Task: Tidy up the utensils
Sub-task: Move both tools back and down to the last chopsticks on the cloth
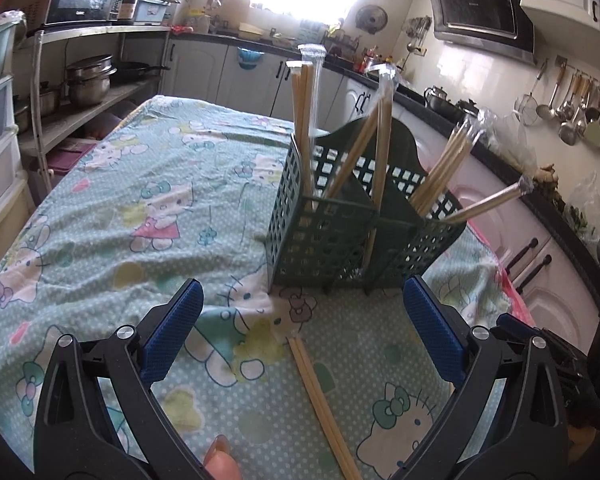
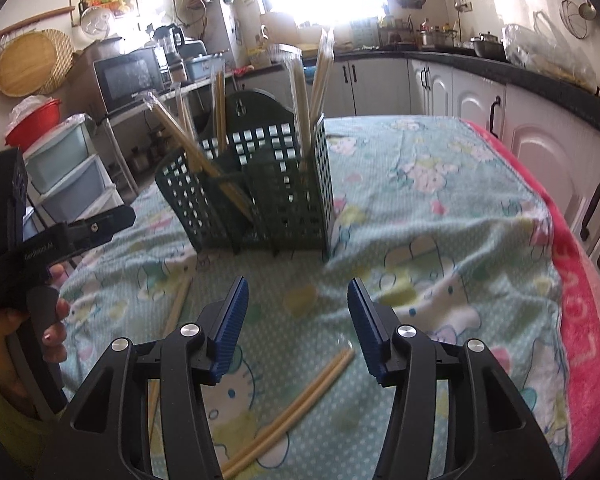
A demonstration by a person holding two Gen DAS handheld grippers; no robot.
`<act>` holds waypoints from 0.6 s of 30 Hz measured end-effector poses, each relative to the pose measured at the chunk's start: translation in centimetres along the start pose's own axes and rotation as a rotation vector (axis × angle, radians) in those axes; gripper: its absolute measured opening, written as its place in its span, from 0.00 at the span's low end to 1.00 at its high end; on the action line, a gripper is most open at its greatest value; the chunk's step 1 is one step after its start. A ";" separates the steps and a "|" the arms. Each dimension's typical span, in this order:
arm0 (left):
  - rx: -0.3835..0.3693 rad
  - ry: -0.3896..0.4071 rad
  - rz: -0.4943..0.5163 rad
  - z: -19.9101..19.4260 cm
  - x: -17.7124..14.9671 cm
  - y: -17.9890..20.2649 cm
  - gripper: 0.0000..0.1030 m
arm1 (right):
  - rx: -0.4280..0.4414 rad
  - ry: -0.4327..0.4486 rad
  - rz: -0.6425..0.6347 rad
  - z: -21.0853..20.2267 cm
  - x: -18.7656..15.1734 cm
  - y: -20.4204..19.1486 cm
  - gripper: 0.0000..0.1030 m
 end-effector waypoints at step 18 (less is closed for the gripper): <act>-0.073 -0.218 0.000 3.9 -4.7 0.6 0.84 | 0.019 -0.161 0.045 1.6 -4.5 0.8 0.49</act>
Point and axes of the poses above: each gripper's, at about its wrist camera, not at the fingertips, and z roughly the way its jaws point, y to its right, x to its top, the point moved 5 cm from there along z, roughly the way its jaws point, and after that the axes turned 6 degrees about -x, right-handed, at the moved point
